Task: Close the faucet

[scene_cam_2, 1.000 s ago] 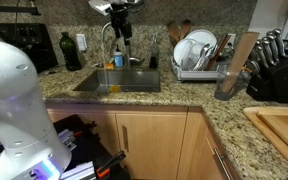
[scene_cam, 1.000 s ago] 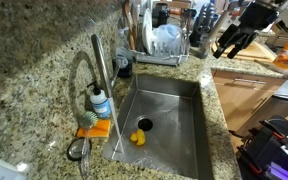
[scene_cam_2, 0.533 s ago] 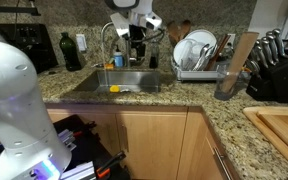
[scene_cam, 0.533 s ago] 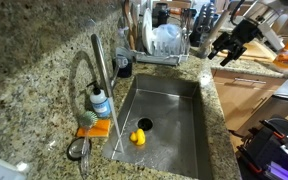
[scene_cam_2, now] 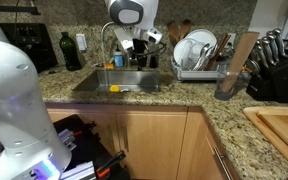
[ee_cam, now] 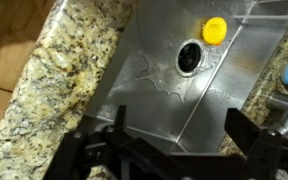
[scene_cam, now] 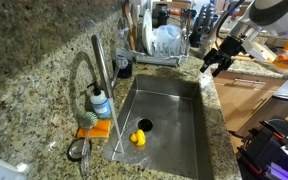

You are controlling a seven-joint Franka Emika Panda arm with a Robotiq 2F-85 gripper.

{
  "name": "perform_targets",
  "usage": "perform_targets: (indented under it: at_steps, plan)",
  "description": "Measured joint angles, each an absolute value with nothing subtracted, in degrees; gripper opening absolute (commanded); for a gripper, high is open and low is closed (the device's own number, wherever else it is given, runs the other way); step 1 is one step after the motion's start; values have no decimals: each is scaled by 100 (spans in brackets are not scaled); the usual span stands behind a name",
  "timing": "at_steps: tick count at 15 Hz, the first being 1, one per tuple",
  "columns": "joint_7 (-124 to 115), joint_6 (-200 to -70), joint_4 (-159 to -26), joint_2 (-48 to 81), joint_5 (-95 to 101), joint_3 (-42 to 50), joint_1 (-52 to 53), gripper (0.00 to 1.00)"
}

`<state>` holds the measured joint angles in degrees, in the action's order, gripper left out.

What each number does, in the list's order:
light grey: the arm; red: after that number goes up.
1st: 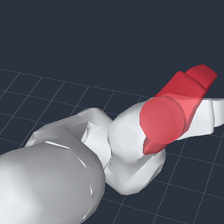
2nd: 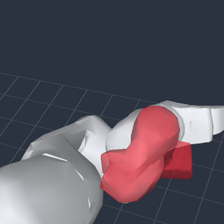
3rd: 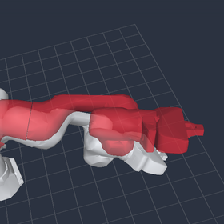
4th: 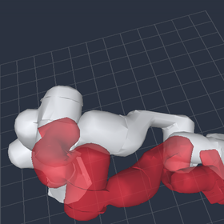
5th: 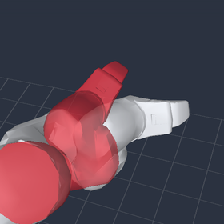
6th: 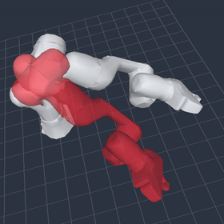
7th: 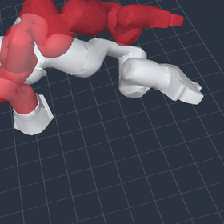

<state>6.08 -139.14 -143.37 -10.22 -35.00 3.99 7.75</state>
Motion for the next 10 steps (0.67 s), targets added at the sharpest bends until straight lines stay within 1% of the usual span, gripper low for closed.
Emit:
perform_targets:
  at_steps: [6, 10]
  plan:
    - [-993, -13841, -14385, -1092, -776, -456, 744, 100]
    - [-1308, -13601, -14394, -1332, 553, -714, 721, 100]
